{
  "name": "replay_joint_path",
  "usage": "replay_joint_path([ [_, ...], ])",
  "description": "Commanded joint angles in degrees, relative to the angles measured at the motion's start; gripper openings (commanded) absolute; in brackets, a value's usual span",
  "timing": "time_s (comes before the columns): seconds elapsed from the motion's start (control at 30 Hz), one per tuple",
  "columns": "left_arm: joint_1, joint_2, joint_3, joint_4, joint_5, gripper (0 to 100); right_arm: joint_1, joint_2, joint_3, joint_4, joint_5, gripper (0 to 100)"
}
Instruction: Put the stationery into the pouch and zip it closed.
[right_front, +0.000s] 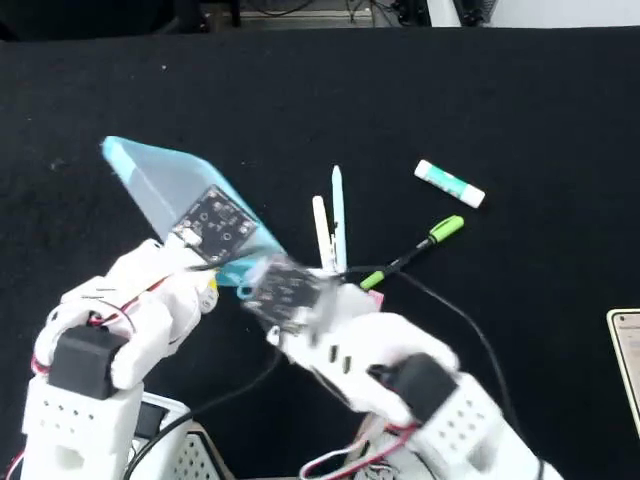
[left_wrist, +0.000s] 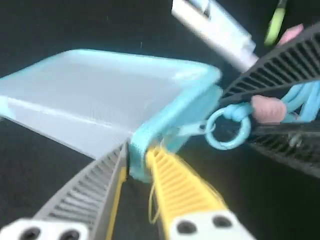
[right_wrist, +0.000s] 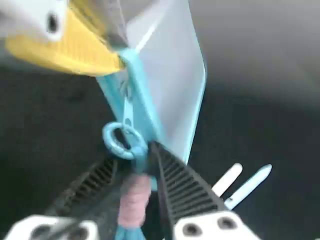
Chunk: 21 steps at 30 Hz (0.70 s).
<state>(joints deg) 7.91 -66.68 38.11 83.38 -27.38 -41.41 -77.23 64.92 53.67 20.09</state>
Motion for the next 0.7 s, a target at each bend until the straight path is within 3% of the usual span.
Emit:
replay_joint_path([
  [0.0, -0.3, 0.1, -7.3, -0.4, 4.5, 3, 3.4, -5.5, -6.5, 5.4, 0.0, 1.1],
  [0.3, 0.0, 0.7, -21.6, 3.3, 9.2, 3, 3.7, 5.2, -27.7, 15.1, 5.6, 1.1],
  [0.57, -0.4, 4.2, -24.3, 6.5, 9.9, 3, 3.7, 23.4, -48.1, 23.4, 6.4, 1.1],
  [0.67, -4.7, 10.1, -29.1, 9.1, 12.5, 3, 3.7, 29.5, -54.3, 27.1, 6.4, 1.1],
])
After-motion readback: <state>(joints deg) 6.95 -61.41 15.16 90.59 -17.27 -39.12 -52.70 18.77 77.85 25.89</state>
